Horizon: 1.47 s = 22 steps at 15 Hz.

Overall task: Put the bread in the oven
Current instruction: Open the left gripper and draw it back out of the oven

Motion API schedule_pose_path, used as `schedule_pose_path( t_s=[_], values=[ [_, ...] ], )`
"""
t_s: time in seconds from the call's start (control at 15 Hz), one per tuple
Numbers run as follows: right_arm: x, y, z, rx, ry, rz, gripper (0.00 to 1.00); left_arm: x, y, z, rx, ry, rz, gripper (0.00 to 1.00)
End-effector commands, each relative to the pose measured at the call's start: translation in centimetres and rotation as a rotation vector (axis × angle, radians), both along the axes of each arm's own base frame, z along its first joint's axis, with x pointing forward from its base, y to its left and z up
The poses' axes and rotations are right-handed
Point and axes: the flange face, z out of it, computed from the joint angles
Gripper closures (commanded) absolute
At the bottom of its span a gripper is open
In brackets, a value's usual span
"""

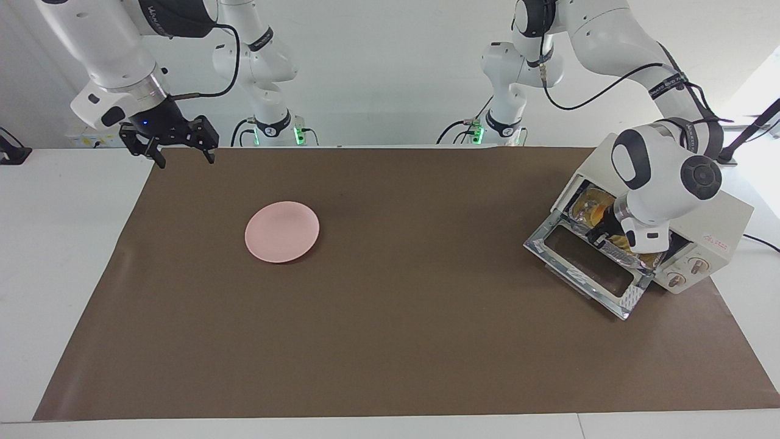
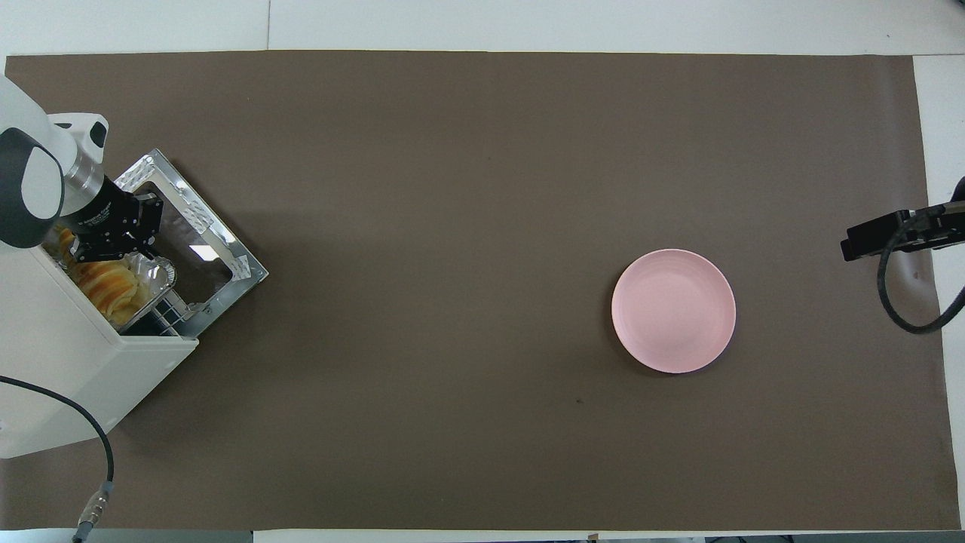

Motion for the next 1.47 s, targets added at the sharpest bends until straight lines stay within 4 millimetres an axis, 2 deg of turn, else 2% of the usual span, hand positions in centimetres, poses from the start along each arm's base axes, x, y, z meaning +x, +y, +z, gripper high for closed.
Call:
schedule_pose_path(
  t_s=[0.0, 0.2, 0.6, 0.67, 0.74, 0.8, 0.87, 0.94, 1.0, 1.4],
  values=[
    [-0.1, -0.1, 0.0, 0.012, 0.011, -0.017, 0.00, -1.0, 0.6, 0.3, 0.008, -0.006, -0.014, 1.00],
    [-0.1, 0.0, 0.1, 0.012, 0.009, -0.015, 0.00, -1.2, 1.4, 0.3, 0.011, 0.000, -0.006, 1.00],
    [-0.1, 0.0, 0.1, 0.012, 0.009, -0.015, 0.00, -1.4, 1.4, 0.4, 0.010, 0.006, -0.017, 1.00],
    [-0.1, 0.0, 0.1, 0.012, 0.009, -0.015, 0.00, -1.4, 1.5, 0.6, 0.005, 0.005, -0.030, 0.93],
    [-0.1, 0.0, 0.1, 0.012, 0.009, -0.015, 0.00, -1.4, 1.6, 0.7, 0.003, 0.005, -0.032, 0.76],
    [-0.1, 0.0, 0.1, 0.012, 0.009, -0.015, 0.00, -1.5, 2.1, 0.9, 0.001, 0.001, -0.026, 0.45],
    [-0.1, 0.0, 0.1, 0.012, 0.009, -0.015, 0.00, -1.5, 2.3, 1.2, 0.000, -0.002, -0.024, 0.19],
    [-0.1, 0.0, 0.1, 0.012, 0.009, -0.015, 0.00, -1.6, 2.4, 1.5, -0.004, -0.003, -0.027, 0.05],
    [-0.1, 0.0, 0.1, 0.012, 0.009, -0.015, 0.00, -1.6, 2.4, 1.7, -0.007, -0.004, -0.031, 0.00],
    [-0.1, -0.1, 0.1, 0.012, 0.009, -0.017, 0.00, -1.2, 2.3, 3.5, -0.008, -0.019, -0.035, 0.00]
  ],
)
